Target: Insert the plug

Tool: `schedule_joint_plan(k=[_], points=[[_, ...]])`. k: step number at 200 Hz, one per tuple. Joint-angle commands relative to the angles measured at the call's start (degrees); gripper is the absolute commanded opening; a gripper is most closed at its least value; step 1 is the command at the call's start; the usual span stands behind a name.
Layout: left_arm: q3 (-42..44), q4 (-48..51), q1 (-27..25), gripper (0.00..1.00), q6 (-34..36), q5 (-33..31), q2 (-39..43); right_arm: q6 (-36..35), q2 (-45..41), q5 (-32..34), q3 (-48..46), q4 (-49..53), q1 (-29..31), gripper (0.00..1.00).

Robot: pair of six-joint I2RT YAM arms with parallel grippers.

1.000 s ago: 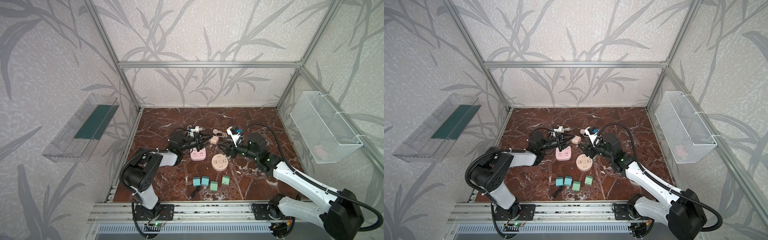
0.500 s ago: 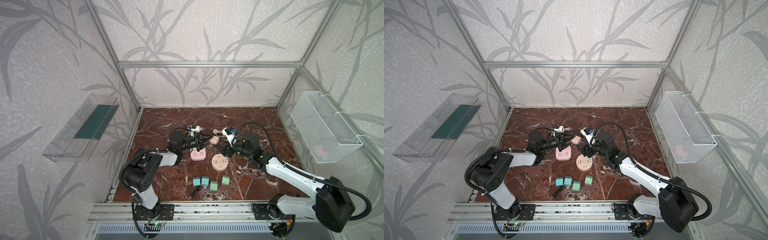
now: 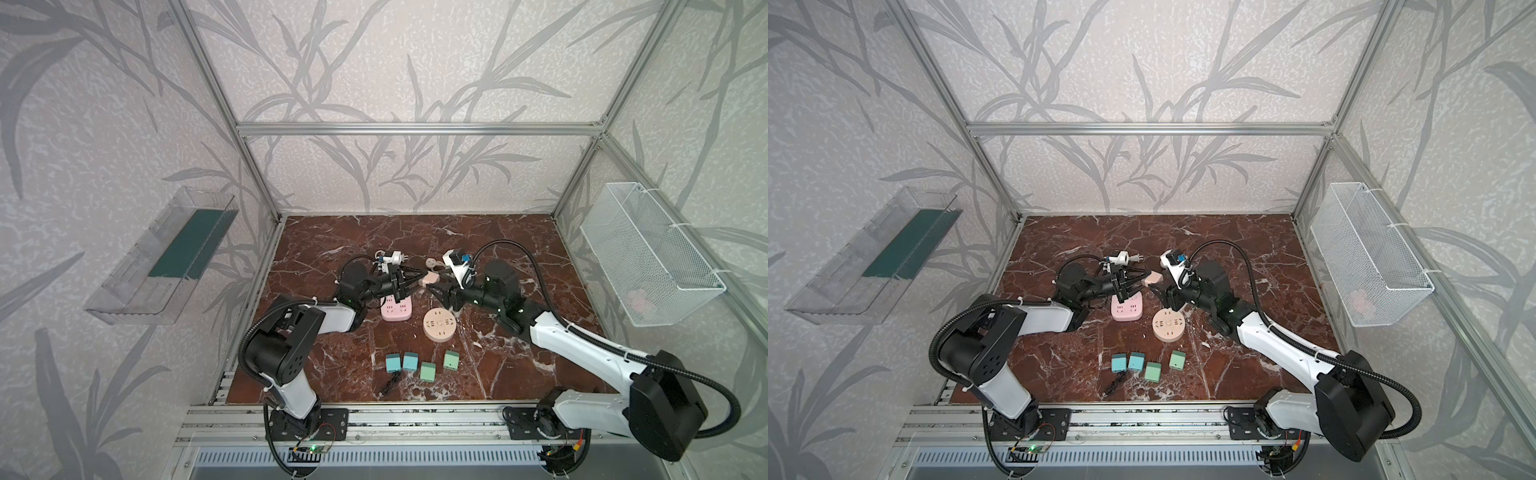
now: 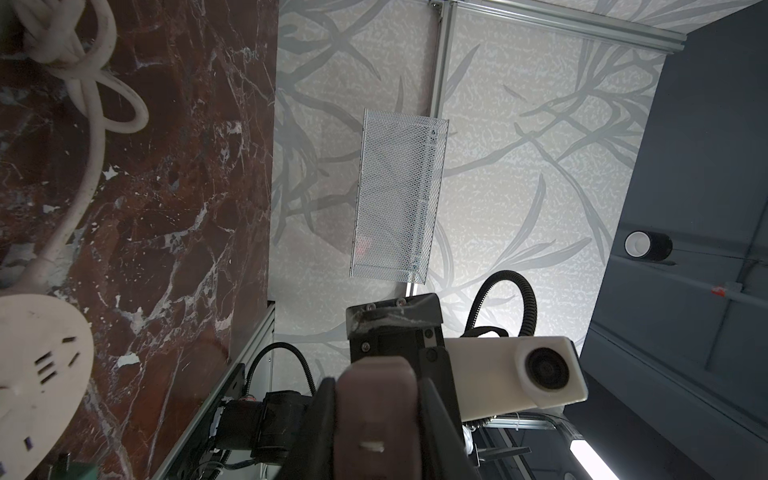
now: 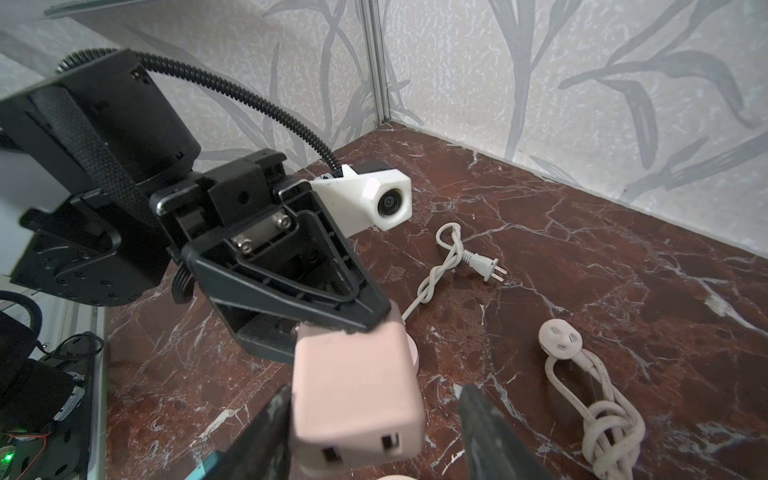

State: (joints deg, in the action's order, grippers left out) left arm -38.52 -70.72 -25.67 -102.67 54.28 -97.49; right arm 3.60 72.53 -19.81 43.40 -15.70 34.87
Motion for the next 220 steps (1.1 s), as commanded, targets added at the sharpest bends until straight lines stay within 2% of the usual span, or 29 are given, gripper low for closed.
schedule_joint_plan(k=[1,50,77,94,133,138,150,159,172,200,220], points=[[-0.1,-4.7,-0.4,0.0,-2.7,1.9,0.6,1.0,0.9,-1.1,2.3,-1.8,-0.1,0.59],[0.0,-7.5,-0.6,0.0,-4.1,2.1,-0.3,1.7,1.3,-2.7,2.8,-1.9,0.1,0.46],[0.0,-7.5,-0.6,0.0,-4.0,2.3,-0.5,1.7,1.0,-3.3,2.9,-1.6,0.1,0.31],[0.0,-7.7,-0.6,0.0,-4.0,2.4,-0.6,1.5,0.8,-3.7,3.1,-1.1,0.1,0.11],[-0.1,-7.6,-0.5,0.0,-4.0,2.5,-1.5,2.1,0.4,-3.9,3.6,-0.4,0.5,0.0],[-0.3,-7.7,-0.5,0.07,-4.0,2.6,-1.6,2.4,0.4,-3.9,3.7,-0.2,0.6,0.0],[-0.7,-8.3,-0.3,0.31,-4.0,2.9,-1.7,3.3,0.3,-3.5,4.1,0.6,0.5,0.0],[-1.2,-8.7,0.1,0.68,-4.0,3.1,-2.0,3.9,0.3,-3.2,4.8,2.1,0.5,0.0],[-1.9,-8.5,1.2,0.97,-3.5,3.5,-2.0,5.1,0.2,-2.3,5.5,4.1,0.6,0.0],[-2.9,0.3,4.8,0.99,2.8,4.3,-0.3,9.3,-1.3,2.0,6.9,10.3,0.5,0.0],[-4.5,17.5,7.3,0.99,14.3,4.2,4.4,12.3,-2.1,4.5,9.0,16.8,0.5,0.0]])
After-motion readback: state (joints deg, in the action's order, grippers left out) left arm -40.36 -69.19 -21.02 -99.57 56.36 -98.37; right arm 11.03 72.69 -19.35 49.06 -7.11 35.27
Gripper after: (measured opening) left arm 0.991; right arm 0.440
